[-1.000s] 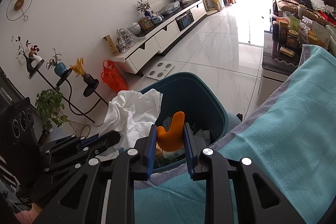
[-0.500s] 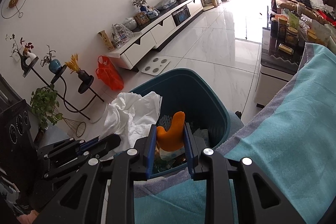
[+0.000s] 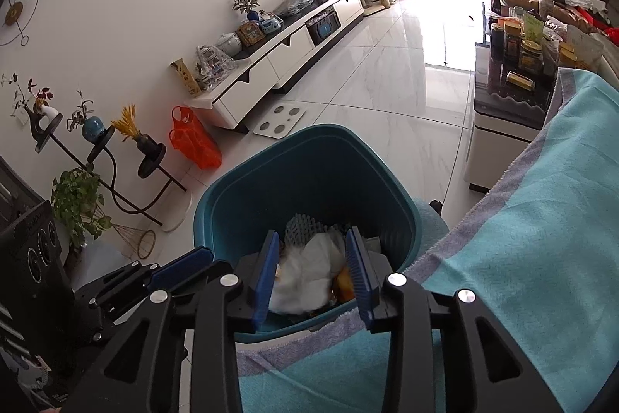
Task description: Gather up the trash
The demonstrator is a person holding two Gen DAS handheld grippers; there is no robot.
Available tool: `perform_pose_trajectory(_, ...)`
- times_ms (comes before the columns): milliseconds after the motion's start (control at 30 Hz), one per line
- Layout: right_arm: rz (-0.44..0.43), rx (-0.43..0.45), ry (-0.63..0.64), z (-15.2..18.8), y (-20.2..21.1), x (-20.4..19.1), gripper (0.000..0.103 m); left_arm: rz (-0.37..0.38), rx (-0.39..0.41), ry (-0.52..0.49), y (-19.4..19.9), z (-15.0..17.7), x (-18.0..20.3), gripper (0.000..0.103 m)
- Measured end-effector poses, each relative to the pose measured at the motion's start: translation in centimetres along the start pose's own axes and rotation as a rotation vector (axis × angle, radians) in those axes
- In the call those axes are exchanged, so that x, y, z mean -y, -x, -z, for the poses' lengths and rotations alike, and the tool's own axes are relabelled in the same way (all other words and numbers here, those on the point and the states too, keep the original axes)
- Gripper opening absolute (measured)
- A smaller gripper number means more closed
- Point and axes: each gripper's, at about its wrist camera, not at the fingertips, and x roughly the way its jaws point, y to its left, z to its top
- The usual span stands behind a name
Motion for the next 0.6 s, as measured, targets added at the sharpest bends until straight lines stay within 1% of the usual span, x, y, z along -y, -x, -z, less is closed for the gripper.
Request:
perform_pose_trajectory(33,-0.004,0.001,-0.001,0.1,0.2,0.1,0.034,0.0,0.004,0.0,0.1,0.1,0.0,0.031)
perform_pose_trajectory(100,-0.008,0.012,-0.002,0.4,0.7,0.4,0.034,-0.002,0.024,-0.006,0.7,0.2,0.1,0.038)
perform_pose_trajectory(167,-0.013,0.027,-0.004,0.7,1.5,0.8,0.035,-0.004,0.051,-0.015,1.6,0.4,0.3,0.05)
perform_pose_trajectory(200,-0.011,0.038,-0.004,0.9,2.0,0.9,0.037,-0.001,0.066,-0.024,2.1,0.5,0.5,0.052)
perform_pose_trajectory(233,-0.009,0.051,0.0,1.1,2.6,1.0,0.039,0.003,0.079,-0.032,2.7,0.6,0.6,0.057)
perform_pose_trajectory(267,-0.002,0.073,0.005,1.5,3.4,1.0,0.043,0.004,0.089,-0.037,3.1,0.8,0.7,0.067)
perform_pose_trajectory(300,0.003,0.087,0.01,1.8,4.1,1.0,0.047,0.003,0.101,-0.042,3.7,1.0,0.6,0.072)
perform_pose_trajectory(333,0.005,0.1,0.014,2.1,4.7,1.2,0.048,0.004,0.115,-0.05,4.2,1.2,0.7,0.076)
perform_pose_trajectory(400,0.032,0.143,0.032,3.2,6.6,1.4,0.056,0.014,0.143,-0.072,5.5,1.6,1.1,0.082)
perform_pose_trajectory(433,0.042,0.164,0.039,3.8,7.6,1.5,0.058,0.024,0.158,-0.077,6.1,1.9,1.3,0.091)
perform_pose_trajectory(467,0.051,0.18,0.042,4.2,8.3,1.7,0.062,0.03,0.171,-0.08,6.7,2.2,1.5,0.097)
perform_pose_trajectory(533,0.072,0.21,0.054,5.1,9.8,1.9,0.068,0.065,0.203,-0.098,8.0,3.0,2.2,0.097)
perform_pose_trajectory(600,0.106,0.241,0.06,6.4,11.4,2.4,0.077,0.1,0.224,-0.112,9.0,3.7,3.1,0.097)
